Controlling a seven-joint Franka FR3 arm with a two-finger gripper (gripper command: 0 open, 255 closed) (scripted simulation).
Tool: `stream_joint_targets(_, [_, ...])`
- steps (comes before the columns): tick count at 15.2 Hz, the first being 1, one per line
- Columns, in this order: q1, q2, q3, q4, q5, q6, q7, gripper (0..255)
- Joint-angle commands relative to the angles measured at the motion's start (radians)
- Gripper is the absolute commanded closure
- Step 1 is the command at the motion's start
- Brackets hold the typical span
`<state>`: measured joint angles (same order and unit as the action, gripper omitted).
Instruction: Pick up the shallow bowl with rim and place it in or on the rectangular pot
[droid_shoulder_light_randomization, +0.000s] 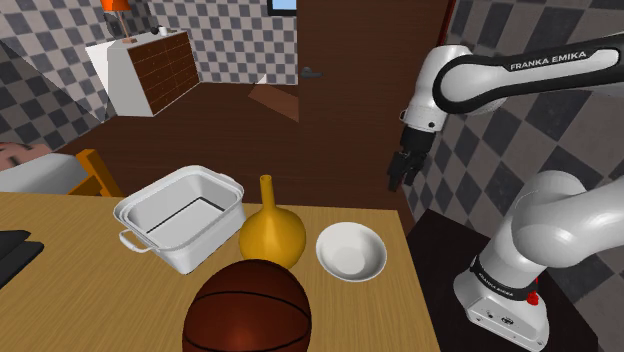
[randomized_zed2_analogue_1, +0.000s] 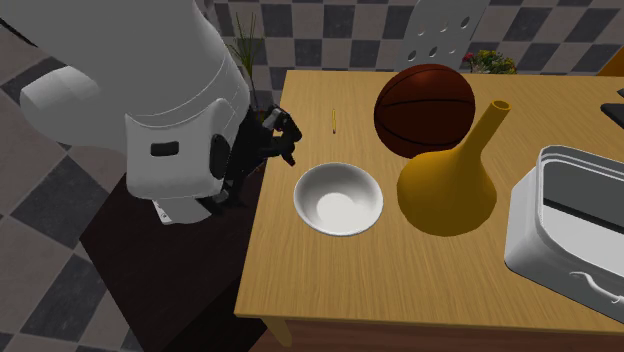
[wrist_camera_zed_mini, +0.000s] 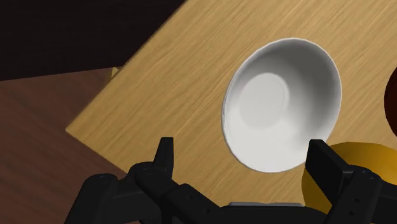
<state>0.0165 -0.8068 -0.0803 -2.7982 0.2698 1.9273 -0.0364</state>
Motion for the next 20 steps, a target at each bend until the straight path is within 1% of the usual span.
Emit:
stream_joint_targets(1, [0.013, 0.015, -0.013, -0.062, 0.043, 0.09, -0.023, 0])
stream_joint_targets(4, [0.049, 0.068, -0.038, -0.144, 0.123, 0.239, -0.074, 0])
stream_joint_targets(6, [0.09, 0.125, -0.061, -0.188, 0.195, 0.349, -0.123, 0])
stream_joint_targets(8, [0.153, 0.201, -0.096, -0.218, 0.29, 0.464, -0.192, 0])
stream_joint_targets(10, [0.249, 0.294, -0.15, -0.232, 0.423, 0.579, -0.292, 0])
stream_joint_targets(16, [0.384, 0.423, -0.192, -0.217, 0.612, 0.69, -0.418, 0])
stream_joint_targets(17, [0.408, 0.447, -0.199, -0.211, 0.649, 0.705, -0.444, 0])
stream_joint_targets(18, [0.446, 0.484, -0.211, -0.201, 0.711, 0.726, -0.487, 0])
stream_joint_targets(20, [0.445, 0.484, -0.209, -0.201, 0.711, 0.726, -0.487, 0])
